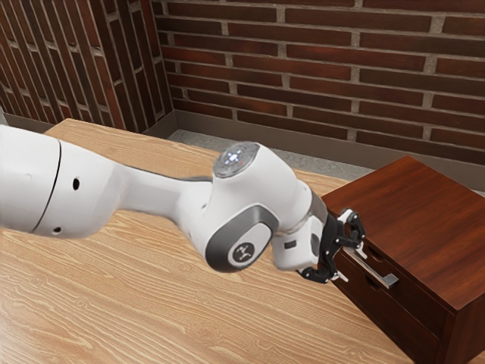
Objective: Pull the drawer handle with one arm to open the drawer
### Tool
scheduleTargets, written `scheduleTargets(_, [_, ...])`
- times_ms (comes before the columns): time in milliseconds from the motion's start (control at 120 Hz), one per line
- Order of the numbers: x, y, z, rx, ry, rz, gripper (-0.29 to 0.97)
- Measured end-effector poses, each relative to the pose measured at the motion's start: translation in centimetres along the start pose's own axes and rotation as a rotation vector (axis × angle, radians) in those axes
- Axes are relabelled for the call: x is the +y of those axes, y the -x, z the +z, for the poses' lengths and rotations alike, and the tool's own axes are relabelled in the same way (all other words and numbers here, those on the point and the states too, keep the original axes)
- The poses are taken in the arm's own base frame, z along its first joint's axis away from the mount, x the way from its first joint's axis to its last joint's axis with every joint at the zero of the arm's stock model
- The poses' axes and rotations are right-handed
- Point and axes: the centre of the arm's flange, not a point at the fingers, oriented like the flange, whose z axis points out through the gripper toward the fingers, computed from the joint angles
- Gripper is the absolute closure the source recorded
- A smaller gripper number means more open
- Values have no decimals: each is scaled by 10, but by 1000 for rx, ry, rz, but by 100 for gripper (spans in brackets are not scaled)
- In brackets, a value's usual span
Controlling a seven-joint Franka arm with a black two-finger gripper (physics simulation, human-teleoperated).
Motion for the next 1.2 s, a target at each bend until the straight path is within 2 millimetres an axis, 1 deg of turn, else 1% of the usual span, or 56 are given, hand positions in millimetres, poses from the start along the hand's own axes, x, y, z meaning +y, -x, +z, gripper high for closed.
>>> scheduleTargets(42, [0, -2, 1, 1, -1, 0, 40])
scheduleTargets(258, [-4, -2, 20, -1, -12, -14, 44])
scheduleTargets(675, [-4, 0, 44, -7, -14, -35, 49])
scheduleTargets(808, [-5, 4, 45, -12, -16, -43, 52])
scheduleTargets(1050, [-4, 5, 45, -12, -17, -54, 63])
scheduleTargets(1200, [-4, 5, 42, -10, -20, -61, 68])
